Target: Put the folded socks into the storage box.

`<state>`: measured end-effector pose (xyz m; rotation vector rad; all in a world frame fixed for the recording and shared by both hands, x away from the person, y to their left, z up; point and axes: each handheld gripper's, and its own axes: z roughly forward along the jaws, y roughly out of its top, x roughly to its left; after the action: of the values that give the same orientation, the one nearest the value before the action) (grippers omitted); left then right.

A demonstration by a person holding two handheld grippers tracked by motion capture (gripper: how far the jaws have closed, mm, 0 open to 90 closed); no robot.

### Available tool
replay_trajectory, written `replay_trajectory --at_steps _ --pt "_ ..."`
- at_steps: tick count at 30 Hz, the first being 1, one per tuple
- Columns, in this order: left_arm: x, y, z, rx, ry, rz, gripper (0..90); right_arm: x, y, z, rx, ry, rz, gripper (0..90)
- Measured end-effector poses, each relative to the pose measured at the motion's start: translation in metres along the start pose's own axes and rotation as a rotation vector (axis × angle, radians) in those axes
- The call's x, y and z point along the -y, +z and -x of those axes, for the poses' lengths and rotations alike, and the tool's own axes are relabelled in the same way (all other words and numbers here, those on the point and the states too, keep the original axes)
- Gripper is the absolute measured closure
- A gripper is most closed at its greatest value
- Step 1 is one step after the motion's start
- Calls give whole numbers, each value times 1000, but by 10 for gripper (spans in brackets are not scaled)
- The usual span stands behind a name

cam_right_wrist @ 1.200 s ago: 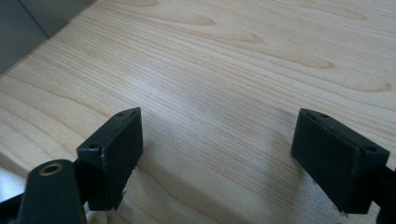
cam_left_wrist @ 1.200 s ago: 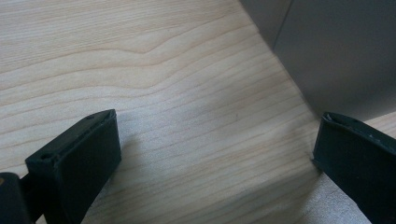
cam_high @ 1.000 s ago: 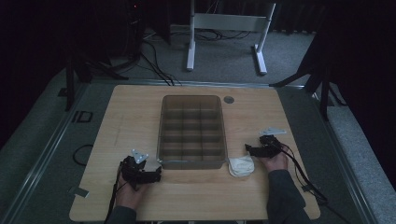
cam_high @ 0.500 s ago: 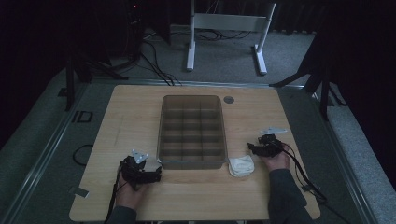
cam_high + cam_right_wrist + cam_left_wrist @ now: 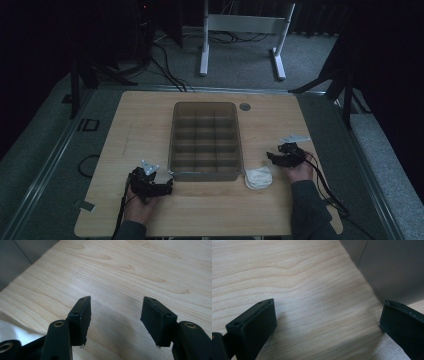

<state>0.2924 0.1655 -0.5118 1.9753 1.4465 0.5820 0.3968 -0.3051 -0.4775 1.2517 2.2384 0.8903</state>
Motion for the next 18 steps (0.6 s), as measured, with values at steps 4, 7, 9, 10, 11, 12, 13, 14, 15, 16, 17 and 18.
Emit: replay_trajectory --at_steps 4,7,9,10,11,12,13,14,15,16,17,18 --pt "0 0 0 0 0 -1 10 -1 -2 0 1 -11 -4 409" --pt "0 0 0 0 0 -1 10 -4 -5 0 6 -20 -3 409" --pt "0 0 0 0 0 -1 10 -5 -6 0 6 -29 -4 407" --pt "0 0 0 0 0 -1 10 -6 -7 0 7 -32 -6 406" --pt "0 0 0 0 0 0 10 -7 -8 0 8 -34 -6 406" --pt "0 0 0 0 0 0 10 -8 -8 0 8 -36 -4 406" --pt "0 0 0 0 0 -1 10 -8 -9 0 8 -38 -5 406" --pt "0 0 0 0 0 -1 10 -9 -10 0 8 -40 -5 406" --pt "0 0 0 0 0 0 10 -9 -10 0 9 -44 -6 406" --pt "0 0 0 0 0 -1 10 -10 -11 -1 11 -49 -5 406" --pt "0 0 0 0 0 -1 10 -10 -12 -1 12 -51 -5 406" --pt "0 0 0 0 0 -1 10 -11 -12 -1 12 -54 -6 407"
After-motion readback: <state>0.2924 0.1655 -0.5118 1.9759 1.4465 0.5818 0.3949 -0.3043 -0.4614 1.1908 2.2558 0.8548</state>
